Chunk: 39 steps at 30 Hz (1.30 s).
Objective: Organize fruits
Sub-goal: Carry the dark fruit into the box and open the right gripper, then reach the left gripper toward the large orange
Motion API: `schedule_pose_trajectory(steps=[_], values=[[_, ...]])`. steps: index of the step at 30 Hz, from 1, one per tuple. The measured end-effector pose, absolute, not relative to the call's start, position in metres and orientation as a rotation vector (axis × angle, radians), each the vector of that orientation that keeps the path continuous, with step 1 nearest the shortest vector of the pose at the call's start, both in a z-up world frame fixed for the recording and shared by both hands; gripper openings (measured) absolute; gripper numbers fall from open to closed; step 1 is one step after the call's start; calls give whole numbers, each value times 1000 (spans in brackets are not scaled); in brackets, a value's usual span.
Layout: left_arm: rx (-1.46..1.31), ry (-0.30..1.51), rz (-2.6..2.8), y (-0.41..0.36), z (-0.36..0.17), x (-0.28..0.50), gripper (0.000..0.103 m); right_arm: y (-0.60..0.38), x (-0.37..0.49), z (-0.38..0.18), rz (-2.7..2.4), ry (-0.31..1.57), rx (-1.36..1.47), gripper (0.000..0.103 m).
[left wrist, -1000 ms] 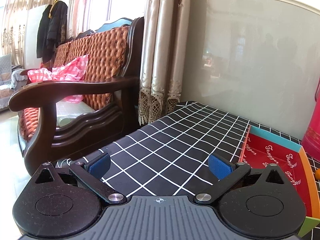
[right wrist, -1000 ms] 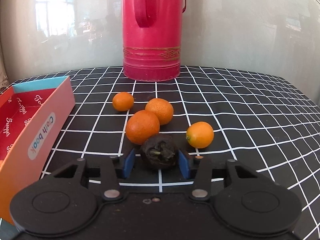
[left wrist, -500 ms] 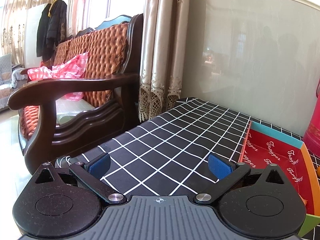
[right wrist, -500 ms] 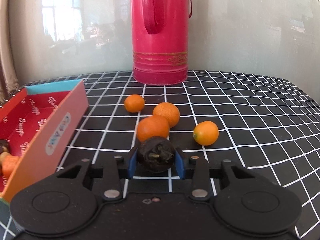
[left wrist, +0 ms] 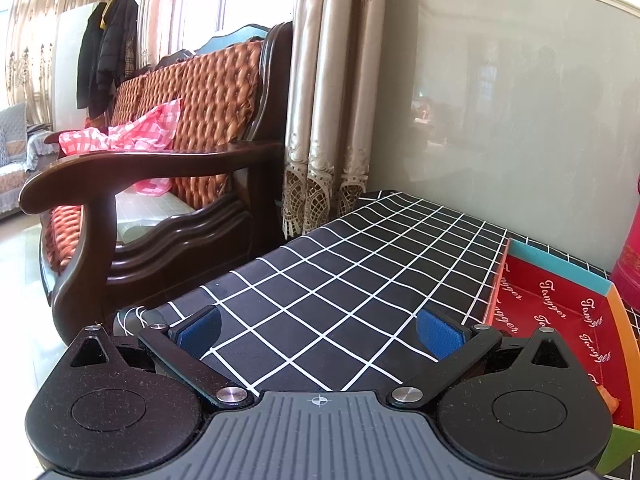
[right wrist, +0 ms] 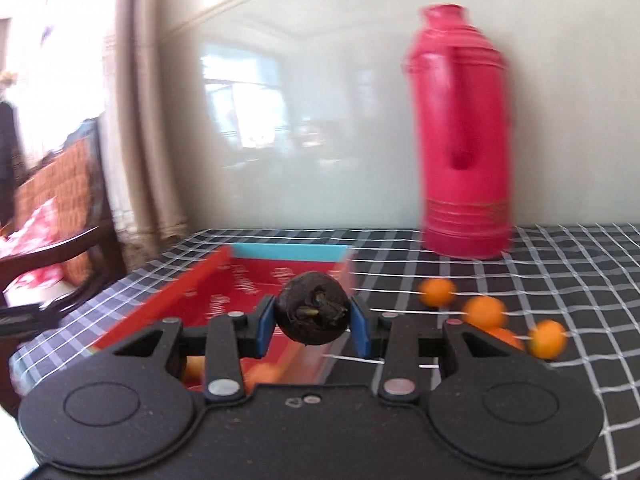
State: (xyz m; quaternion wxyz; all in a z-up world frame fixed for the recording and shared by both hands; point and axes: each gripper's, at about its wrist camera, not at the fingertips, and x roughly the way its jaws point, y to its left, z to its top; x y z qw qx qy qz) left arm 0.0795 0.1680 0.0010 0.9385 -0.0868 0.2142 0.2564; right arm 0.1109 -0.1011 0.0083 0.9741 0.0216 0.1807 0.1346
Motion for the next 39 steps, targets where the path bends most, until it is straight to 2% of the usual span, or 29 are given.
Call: schedule_pose_trajectory(steps=[7, 9, 11, 12, 18, 20, 22, 25, 39], values=[[-156, 432, 515, 162, 2, 79, 103, -71, 111, -2, 340, 409, -52, 33], [-154, 430, 516, 162, 2, 79, 103, -67, 106, -1, 331, 394, -60, 42], [-160, 432, 518, 163, 2, 79, 103, -70, 103, 2, 321, 372, -52, 63], [-164, 433, 518, 164, 2, 79, 103, -72, 101, 3, 309, 358, -48, 67], [-159, 433, 514, 161, 2, 80, 103, -82, 97, 5, 245, 324, -35, 75], [-154, 432, 510, 159, 2, 81, 103, -88, 94, 6, 211, 311, -34, 81], [-151, 431, 506, 157, 2, 82, 103, -93, 92, 8, 173, 298, -33, 83], [-141, 426, 490, 150, 3, 83, 103, -107, 90, 9, 93, 292, -24, 97], [22, 342, 223, 52, 11, 90, 103, -194, 77, 12, -389, 326, 0, 97]])
